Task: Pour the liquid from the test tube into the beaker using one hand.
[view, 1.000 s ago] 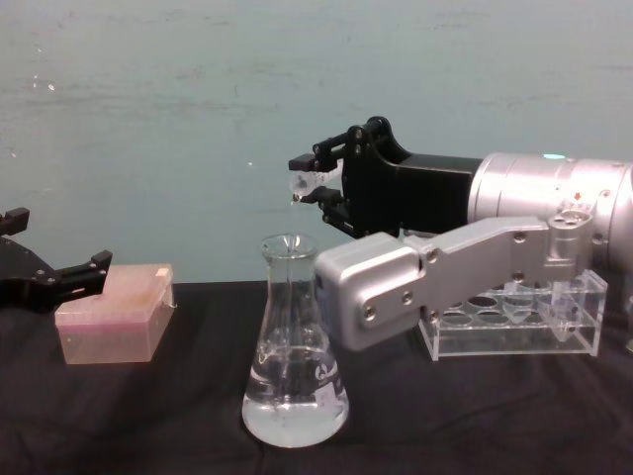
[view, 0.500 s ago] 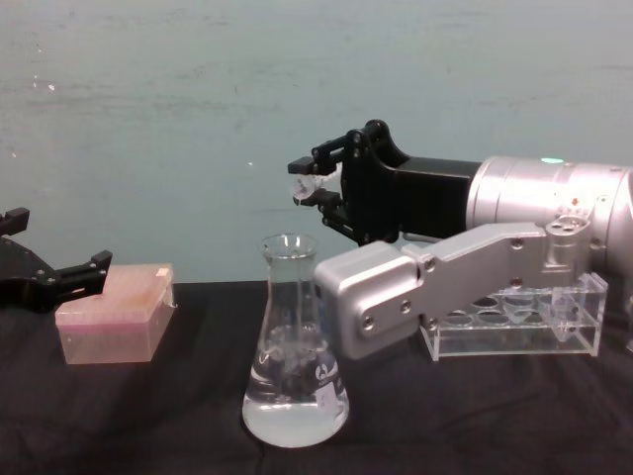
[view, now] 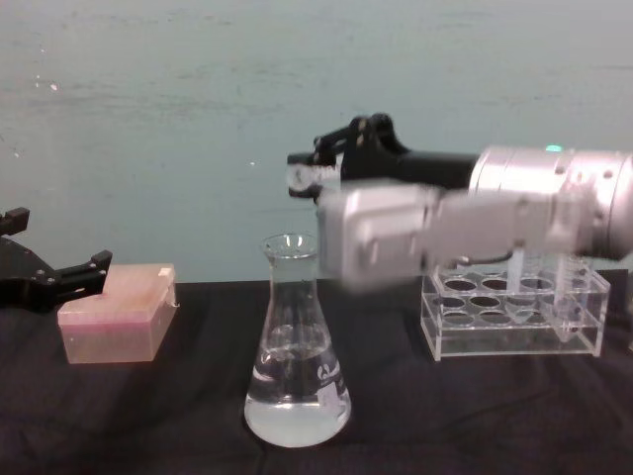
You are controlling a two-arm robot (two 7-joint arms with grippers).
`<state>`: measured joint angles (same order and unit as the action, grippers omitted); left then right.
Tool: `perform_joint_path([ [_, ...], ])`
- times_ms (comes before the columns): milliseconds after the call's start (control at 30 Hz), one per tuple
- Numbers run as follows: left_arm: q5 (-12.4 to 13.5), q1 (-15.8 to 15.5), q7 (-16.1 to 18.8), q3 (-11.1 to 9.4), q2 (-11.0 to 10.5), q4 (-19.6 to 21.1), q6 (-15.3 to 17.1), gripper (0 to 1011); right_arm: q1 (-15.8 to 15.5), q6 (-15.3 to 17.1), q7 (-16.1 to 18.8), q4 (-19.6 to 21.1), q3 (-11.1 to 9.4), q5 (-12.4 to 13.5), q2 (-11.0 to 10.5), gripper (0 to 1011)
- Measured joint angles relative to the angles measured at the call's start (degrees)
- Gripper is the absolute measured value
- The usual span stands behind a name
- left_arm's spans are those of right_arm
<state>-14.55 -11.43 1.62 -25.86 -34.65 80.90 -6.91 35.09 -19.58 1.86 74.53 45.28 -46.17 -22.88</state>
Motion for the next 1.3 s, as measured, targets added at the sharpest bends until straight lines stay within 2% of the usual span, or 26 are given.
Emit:
perform_joint_path([
  [33, 0.00, 0.00, 0.00, 0.00, 0.00, 0.00, 0.00, 1000, -0.46, -0.69, 2.51, 0.01, -1.67, 4.78, 0.57, 217],
  [67, 0.01, 0.00, 0.00, 0.00, 0.00, 0.00, 0.00, 1000, -0.46, -0.69, 2.51, 0.01, -1.67, 4.78, 0.57, 217],
  [133, 0.01, 0.00, 0.00, 0.00, 0.00, 0.00, 0.00, 1000, -1.58, -0.93, 6.72, 0.01, -5.21, 13.93, 1.81, 217],
  [167, 0.01, 0.00, 0.00, 0.00, 0.00, 0.00, 0.00, 1000, -1.58, -0.93, 6.72, 0.01, -5.21, 13.93, 1.81, 217],
  [200, 0.00, 0.00, 0.00, 0.00, 0.00, 0.00, 0.00, 1000, -2.20, -0.58, 8.17, 0.11, -7.07, 17.75, 2.40, 217],
  [233, 0.00, 0.00, 0.00, 0.00, 0.00, 0.00, 0.00, 1000, -2.53, -0.34, 8.70, 0.19, -7.85, 19.37, 2.64, 217],
  [267, 0.00, 0.00, 0.00, 0.00, 0.00, 0.00, 0.00, 1000, -3.27, 0.26, 9.51, 0.42, -9.36, 22.25, 3.04, 217],
  [367, 0.00, 0.00, 0.00, 0.00, 0.00, 0.00, 0.00, 1000, -4.33, 1.35, 10.23, 0.90, -11.46, 25.68, 3.60, 216],
  [467, 0.00, 0.00, 0.00, 0.00, 0.00, 0.00, 0.00, 1000, -6.70, 4.09, 11.17, 2.11, -15.22, 31.24, 4.53, 217],
  [667, 0.00, 0.00, 0.00, 0.00, 0.00, 0.00, 0.00, 1000, -9.92, 7.78, 12.49, 3.76, -20.18, 38.58, 5.70, 217],
  [767, 0.00, 0.00, 0.00, 0.00, 0.00, 0.00, 0.00, 1000, -12.12, 10.30, 13.51, 4.40, -23.71, 43.91, 6.78, 217],
  [867, 0.00, 0.00, 0.00, 0.00, 0.00, 0.00, 0.00, 1000, -13.17, 11.99, 14.23, 4.64, -25.56, 46.82, 7.53, 217],
  [900, 0.00, 0.00, 0.00, 0.00, 0.00, 0.00, 0.00, 1000, -13.86, 13.31, 14.80, 4.67, -26.65, 48.79, 7.99, 217],
  [1000, 0.00, 0.00, 0.00, 0.00, 0.00, 0.00, 0.00, 1000, -14.53, 15.84, 15.77, 4.40, -28.31, 52.03, 8.81, 217],
  [1133, 0.00, 0.00, 0.00, 0.00, 0.00, 0.00, 0.00, 1000, -14.66, 18.16, 16.26, 3.58, -29.46, 54.63, 9.39, 217],
  [1300, 0.00, 0.00, 0.00, 0.00, 0.00, 0.00, 0.00, 1000, -14.62, 19.65, 15.80, 2.99, -29.84, 55.39, 9.56, 217],
])
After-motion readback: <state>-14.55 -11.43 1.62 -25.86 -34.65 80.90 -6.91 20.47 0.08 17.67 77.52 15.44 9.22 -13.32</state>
